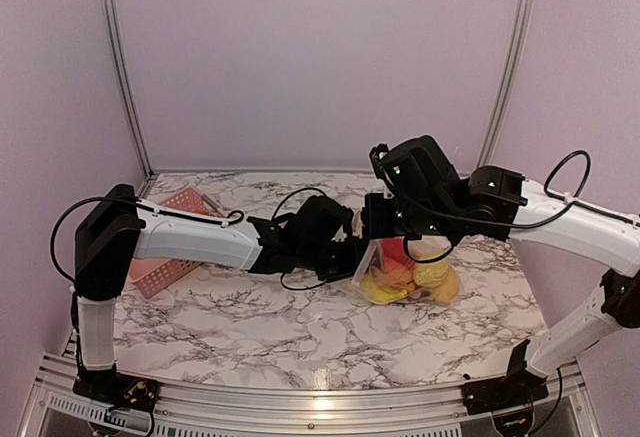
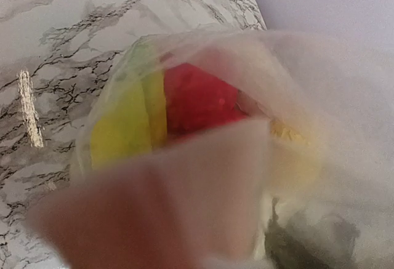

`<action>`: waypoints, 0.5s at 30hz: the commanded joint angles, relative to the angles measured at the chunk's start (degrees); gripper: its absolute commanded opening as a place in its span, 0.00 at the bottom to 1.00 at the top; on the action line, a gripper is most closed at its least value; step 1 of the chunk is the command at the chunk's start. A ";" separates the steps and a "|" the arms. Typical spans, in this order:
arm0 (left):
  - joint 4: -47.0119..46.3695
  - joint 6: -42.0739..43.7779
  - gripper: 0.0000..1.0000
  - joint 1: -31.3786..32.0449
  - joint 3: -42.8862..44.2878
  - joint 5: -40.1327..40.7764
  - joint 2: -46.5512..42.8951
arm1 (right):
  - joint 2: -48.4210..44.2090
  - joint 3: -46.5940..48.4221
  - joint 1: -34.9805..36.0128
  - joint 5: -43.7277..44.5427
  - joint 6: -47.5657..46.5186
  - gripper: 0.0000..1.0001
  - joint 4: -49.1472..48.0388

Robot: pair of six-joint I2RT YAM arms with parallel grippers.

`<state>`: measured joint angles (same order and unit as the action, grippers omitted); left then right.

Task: Open the zip-top bag and remove the fake food
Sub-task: Pick up the fake fruit from the zipper food storage bag.

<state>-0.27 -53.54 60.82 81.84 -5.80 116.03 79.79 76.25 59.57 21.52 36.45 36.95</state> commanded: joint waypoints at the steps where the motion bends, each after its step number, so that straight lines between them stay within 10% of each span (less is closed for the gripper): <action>1: 5.66 1.96 0.69 -0.59 3.71 2.96 2.83 | 0.03 1.06 0.37 -0.70 0.88 0.00 -1.53; 15: 3.89 3.13 0.69 -1.23 0.40 4.73 0.41 | -0.26 -0.13 0.48 -0.76 0.71 0.00 -2.06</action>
<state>2.04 -52.51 59.31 80.62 -0.36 117.32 79.88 75.18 59.59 20.23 36.77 36.91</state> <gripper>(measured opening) 0.683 0.005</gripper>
